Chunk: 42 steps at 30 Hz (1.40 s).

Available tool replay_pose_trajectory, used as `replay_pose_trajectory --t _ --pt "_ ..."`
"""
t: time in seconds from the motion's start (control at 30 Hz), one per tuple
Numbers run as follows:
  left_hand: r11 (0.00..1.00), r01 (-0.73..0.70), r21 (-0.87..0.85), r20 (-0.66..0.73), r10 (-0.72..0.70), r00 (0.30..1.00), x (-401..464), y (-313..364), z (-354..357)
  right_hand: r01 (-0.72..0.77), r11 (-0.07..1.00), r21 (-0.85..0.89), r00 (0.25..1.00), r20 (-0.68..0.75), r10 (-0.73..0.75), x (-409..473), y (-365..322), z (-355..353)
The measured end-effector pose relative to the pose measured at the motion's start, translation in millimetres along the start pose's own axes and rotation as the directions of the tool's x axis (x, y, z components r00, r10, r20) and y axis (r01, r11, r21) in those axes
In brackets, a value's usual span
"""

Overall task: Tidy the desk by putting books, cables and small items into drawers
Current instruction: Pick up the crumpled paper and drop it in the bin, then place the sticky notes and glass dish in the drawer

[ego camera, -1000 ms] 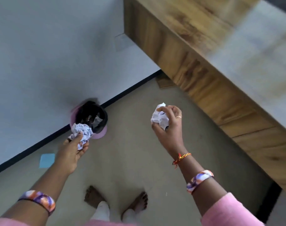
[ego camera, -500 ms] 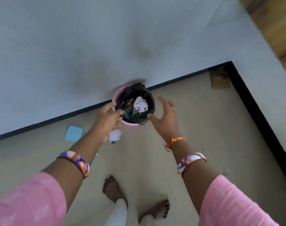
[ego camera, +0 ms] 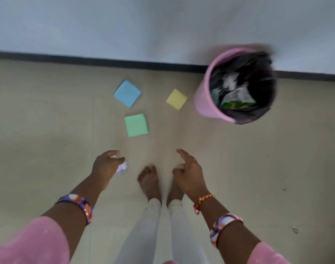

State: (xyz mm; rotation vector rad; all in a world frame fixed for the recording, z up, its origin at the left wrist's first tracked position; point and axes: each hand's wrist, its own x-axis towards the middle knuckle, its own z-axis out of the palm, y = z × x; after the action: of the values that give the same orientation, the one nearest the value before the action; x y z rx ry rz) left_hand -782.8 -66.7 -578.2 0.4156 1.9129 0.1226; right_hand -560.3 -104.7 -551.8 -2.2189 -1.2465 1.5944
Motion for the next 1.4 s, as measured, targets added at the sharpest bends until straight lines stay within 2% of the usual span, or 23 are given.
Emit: replay_pose_trajectory --t 0.1,0.17,0.23,0.33,0.4,0.47,0.57,0.67,0.73,0.8,0.83,0.87,0.9,0.93,0.97,1.0,1.03,1.07,1.1,1.13,1.23,1.3,1.4 --pt "0.987 0.156 0.045 -0.123 -0.149 0.981 58 -74 0 0.041 0.995 -0.09 0.994 0.105 -0.031 38 25 49" --pt "0.973 0.229 0.037 -0.104 -0.224 0.969 88 -119 8 0.079 0.991 -0.109 0.986 0.157 -0.062 58 40 78" --pt "0.971 0.239 -0.024 -0.079 -0.24 0.968 114 -153 25 0.115 0.986 -0.119 0.97 0.226 -0.086 75 54 108" --pt "0.977 0.104 -0.184 -0.19 -0.139 0.972 142 -176 54 0.097 0.99 -0.107 0.946 0.32 -0.058 93 68 143" --pt "0.958 -0.023 -0.285 -0.351 -0.082 0.933 158 -179 64 0.077 0.992 -0.099 0.926 0.375 -0.034 102 72 158" --pt "0.938 -0.066 -0.341 -0.459 -0.104 0.882 174 -172 63 0.075 0.993 -0.096 0.91 0.415 -0.029 111 70 165" --pt "0.918 -0.08 -0.389 -0.468 -0.122 0.875 187 -146 49 0.089 0.993 -0.072 0.905 0.422 -0.05 125 57 162" --pt "0.915 -0.104 -0.389 -0.463 -0.096 0.881 180 -114 41 0.116 0.993 -0.014 0.93 0.353 -0.104 135 34 145" --pt "0.891 -0.2 -0.407 -0.384 0.032 0.923 150 -75 46 0.137 0.982 0.13 0.949 0.267 -0.167 135 17 126" --pt "0.872 -0.326 -0.366 -0.246 0.248 0.937 103 -37 60 0.076 0.92 0.385 0.971 0.18 -0.155 127 -7 103" --pt "0.848 -0.405 -0.341 -0.173 0.367 0.914 76 -15 70 0.055 0.853 0.52 0.982 0.128 -0.141 122 -20 86" --pt "0.807 -0.479 -0.345 -0.107 0.473 0.875 50 1 79 0.105 0.787 0.608 0.986 0.042 -0.164 116 -30 68" --pt "0.75 -0.535 -0.39 -0.05 0.563 0.825 27 17 89 0.233 0.735 0.637 0.97 -0.099 -0.221 108 -39 44" --pt "0.696 -0.563 -0.446 -0.015 0.623 0.782 11 33 100 0.389 0.713 0.584 0.921 -0.27 -0.281 100 -46 20" --pt "0.656 -0.57 -0.494 0.0 0.656 0.755 0 45 110 0.535 0.707 0.462 0.831 -0.439 -0.342 94 -51 -1" --pt "0.641 -0.562 -0.523 0.029 0.672 0.74 -5 58 125 0.647 0.712 0.273 0.695 -0.596 -0.402 90 -53 -25" --pt "0.646 -0.553 -0.527 0.055 0.675 0.736 -8 69 141 0.687 0.725 0.051 0.54 -0.703 -0.462 88 -51 -47" --pt "0.661 -0.555 -0.505 0.078 0.675 0.733 -11 79 155 0.662 0.737 -0.134 0.404 -0.764 -0.502 90 -43 -67" --pt "0.677 -0.563 -0.474 0.113 0.681 0.724 -13 88 167 0.608 0.761 -0.227 0.338 -0.793 -0.507 94 -36 -83" --pt "0.695 -0.586 -0.418 0.142 0.687 0.713 -14 94 175 0.549 0.8 -0.241 0.342 -0.809 -0.478 101 -29 -95" --pt "0.721 -0.654 -0.228 0.215 0.692 0.689 -5 100 188 0.357 0.911 -0.205 0.48 -0.797 -0.368 117 -10 -107" --pt "0.735 -0.662 -0.148 0.213 0.678 0.704 9 95 185 0.302 0.918 -0.257 0.481 -0.791 -0.379 119 -3 -97" --pt "0.796 -0.605 0.015 0.083 0.602 0.794 38 76 173 0.291 0.871 -0.396 0.441 -0.752 -0.49 114 4 -67"
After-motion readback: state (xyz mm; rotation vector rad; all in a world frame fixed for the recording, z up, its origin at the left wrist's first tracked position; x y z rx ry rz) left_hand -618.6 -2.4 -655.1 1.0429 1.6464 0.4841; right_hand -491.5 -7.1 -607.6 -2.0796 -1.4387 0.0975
